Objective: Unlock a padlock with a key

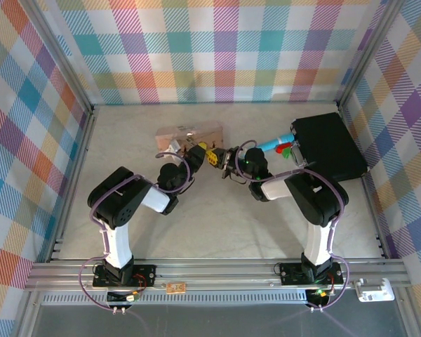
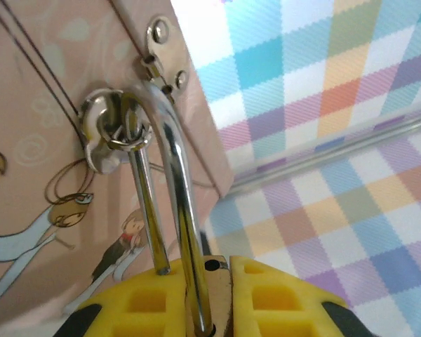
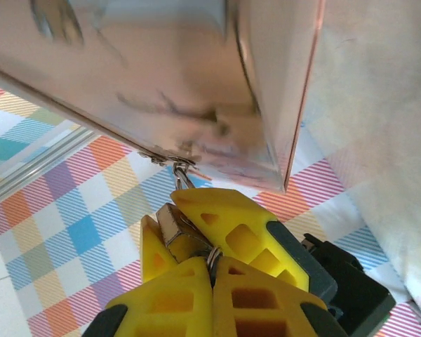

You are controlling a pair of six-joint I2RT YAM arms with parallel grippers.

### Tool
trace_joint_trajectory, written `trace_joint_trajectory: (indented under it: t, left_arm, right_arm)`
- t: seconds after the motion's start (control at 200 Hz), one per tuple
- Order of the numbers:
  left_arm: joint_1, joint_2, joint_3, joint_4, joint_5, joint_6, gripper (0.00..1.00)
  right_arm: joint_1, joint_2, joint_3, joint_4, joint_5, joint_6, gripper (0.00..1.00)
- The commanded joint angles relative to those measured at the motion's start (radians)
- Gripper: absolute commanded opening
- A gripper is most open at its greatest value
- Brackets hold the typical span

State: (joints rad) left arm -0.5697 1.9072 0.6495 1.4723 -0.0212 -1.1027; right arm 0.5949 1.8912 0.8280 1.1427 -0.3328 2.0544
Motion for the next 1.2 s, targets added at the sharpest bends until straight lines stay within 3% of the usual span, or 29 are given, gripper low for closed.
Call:
trace_joint_trajectory:
  t: [0.0, 0.245, 0.48, 0.62, 0.875, 1.195]
  left_arm:
    - [-0.048, 0.062, -0.028, -0.098, 0.146, 0.048, 0.0]
    - [-0.043, 0.07, -0.025, -0.102, 0.134, 0.021, 0.0]
    - [-0.021, 0.046, -0.05, -0.116, 0.115, -0.002, 0.0]
    - [-0.006, 0.011, -0.097, -0.142, 0.078, -0.007, 0.0]
    - [-0.004, -0.1, -0.103, -0.391, 0.031, 0.03, 0.0]
    - [-0.006, -0.249, -0.039, -0.833, 0.016, 0.154, 0.0]
  right_arm:
    - [0.011, -0.016, 0.094, 0.265, 0.036, 0.405, 0.0]
    - [0.001, 0.022, -0.008, 0.264, 0.038, 0.32, 0.0]
    - [-0.031, 0.079, -0.052, 0.188, -0.055, -0.025, 0.0]
    - [-0.041, 0.067, -0.067, 0.11, -0.088, -0.225, 0.13]
    - [-0.048, -0.024, -0.124, -0.168, -0.112, -0.498, 0.42]
    - [-0.051, -0.304, -0.122, -0.855, 0.015, -0.981, 0.54]
